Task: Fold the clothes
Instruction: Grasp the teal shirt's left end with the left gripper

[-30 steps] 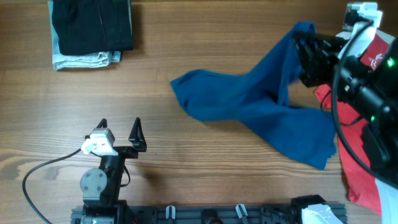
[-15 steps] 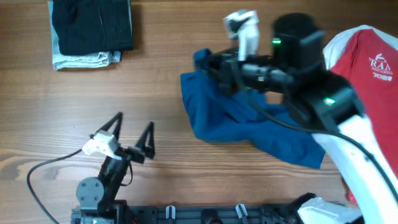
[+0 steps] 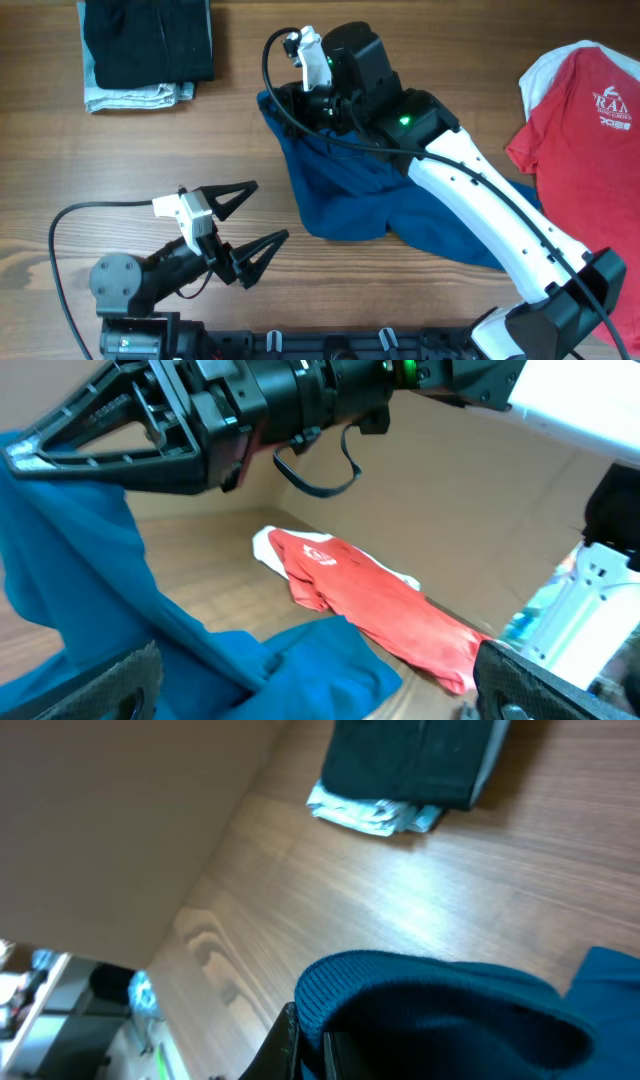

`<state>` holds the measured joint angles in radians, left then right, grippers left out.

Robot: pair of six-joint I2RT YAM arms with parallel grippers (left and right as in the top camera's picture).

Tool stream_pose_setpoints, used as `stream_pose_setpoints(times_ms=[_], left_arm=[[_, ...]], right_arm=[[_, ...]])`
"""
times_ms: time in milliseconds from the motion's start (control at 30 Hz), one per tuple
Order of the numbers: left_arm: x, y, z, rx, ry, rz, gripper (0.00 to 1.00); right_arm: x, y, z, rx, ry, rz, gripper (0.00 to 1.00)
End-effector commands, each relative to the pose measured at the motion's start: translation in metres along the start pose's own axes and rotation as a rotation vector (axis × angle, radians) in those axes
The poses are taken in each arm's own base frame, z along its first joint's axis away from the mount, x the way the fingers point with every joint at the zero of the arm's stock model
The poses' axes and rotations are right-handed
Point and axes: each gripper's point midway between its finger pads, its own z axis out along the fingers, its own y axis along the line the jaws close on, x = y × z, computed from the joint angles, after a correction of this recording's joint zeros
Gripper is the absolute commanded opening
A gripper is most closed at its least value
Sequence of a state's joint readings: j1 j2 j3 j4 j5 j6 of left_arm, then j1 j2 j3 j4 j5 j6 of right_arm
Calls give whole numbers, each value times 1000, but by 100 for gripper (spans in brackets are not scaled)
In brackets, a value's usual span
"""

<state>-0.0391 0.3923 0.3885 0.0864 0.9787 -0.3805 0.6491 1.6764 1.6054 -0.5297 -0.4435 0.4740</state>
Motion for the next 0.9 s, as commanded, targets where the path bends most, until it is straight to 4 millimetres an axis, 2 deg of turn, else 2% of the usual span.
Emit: stream_pose_setpoints(times_ms=[0, 67, 167, 233, 300, 400, 433, 467, 500, 533, 567, 600, 667, 700, 800, 867], left_arm=[[-8, 17, 19, -103, 132, -124, 100], [6, 53, 23, -324, 231, -231, 100], [25, 60, 47, -316, 313, -249, 100], [44, 78, 59, -403, 363, -250, 100], [64, 89, 65, -468, 422, -242, 100], [91, 86, 77, -444, 513, -261, 100], [101, 92, 76, -472, 541, -270, 100], [105, 101, 74, -518, 543, -298, 100], [107, 116, 68, -617, 518, -387, 100], [114, 136, 53, -778, 475, -548, 100], [123, 147, 41, -882, 447, -679, 100], [140, 155, 30, -976, 444, -845, 100], [156, 156, 39, -945, 492, -904, 100], [163, 156, 48, -910, 513, -927, 100], [168, 158, 70, -817, 510, -959, 100], [180, 165, 70, -882, 486, -1076, 99]], right_arm=[[-16, -7, -3, 62, -67, -3, 7], [-24, -15, -5, 90, -97, -15, 21], [-26, -19, -7, 97, -102, -8, 29], [-28, -19, -8, 96, -110, -13, 43], [-38, -26, -21, 111, -139, -1, 46], [-67, -63, -80, 207, -217, 76, 49], [-74, -84, -114, 263, -252, 122, 50], [-75, -97, -138, 303, -276, 156, 51], [-72, -110, -164, 349, -295, 197, 54], [-67, -122, -188, 392, -309, 235, 57], [-61, -132, -208, 441, -323, 275, 58], [-51, -147, -238, 527, -348, 327, 61], [-35, -160, -272, 646, -374, 381, 62], [-27, -157, -282, 672, -371, 375, 64], [-12, -144, -291, 681, -344, 355, 68], [0, -140, -293, 687, -314, 375, 68]])
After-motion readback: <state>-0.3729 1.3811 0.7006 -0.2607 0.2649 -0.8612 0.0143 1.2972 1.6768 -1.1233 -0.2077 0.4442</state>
